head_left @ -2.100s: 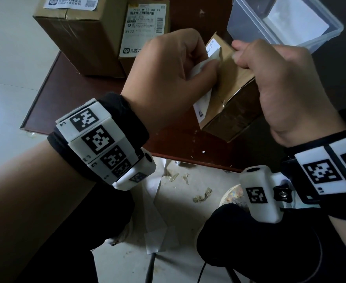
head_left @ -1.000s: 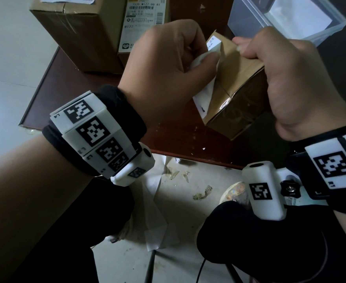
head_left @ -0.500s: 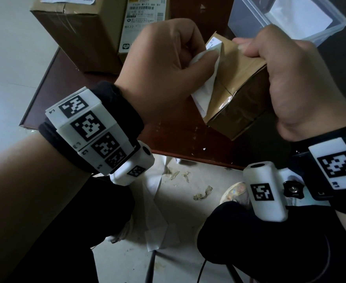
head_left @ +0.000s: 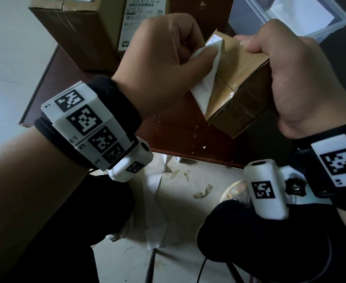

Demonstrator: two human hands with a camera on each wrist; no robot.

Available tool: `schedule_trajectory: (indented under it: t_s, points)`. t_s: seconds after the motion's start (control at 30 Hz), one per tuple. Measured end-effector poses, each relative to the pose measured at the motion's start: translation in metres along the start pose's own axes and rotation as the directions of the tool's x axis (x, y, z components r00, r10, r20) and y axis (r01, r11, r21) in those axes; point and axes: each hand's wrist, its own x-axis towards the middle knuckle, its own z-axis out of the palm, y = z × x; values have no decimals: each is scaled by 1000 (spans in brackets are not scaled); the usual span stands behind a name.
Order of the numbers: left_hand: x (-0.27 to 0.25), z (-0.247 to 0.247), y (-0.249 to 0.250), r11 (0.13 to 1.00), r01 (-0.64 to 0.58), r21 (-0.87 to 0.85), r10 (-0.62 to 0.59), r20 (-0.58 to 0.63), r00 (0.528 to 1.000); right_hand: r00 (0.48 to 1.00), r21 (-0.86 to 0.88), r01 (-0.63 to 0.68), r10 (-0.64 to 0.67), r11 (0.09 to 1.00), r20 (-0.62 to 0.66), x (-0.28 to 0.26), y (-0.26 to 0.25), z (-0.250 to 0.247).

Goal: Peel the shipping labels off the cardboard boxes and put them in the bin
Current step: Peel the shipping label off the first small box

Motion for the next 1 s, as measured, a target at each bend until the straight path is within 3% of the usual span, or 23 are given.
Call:
schedule_trajectory:
  t_s: [0.4, 1.0]
  points:
    - [1, -4, 0, 1000, -20, -1, 20, 40, 999, 999, -26, -35, 34, 999, -24, 0, 1, -2]
    - [1, -8, 1, 998, -28, -63, 35, 109, 993, 996, 0, -79, 79, 997, 52, 3, 5, -12]
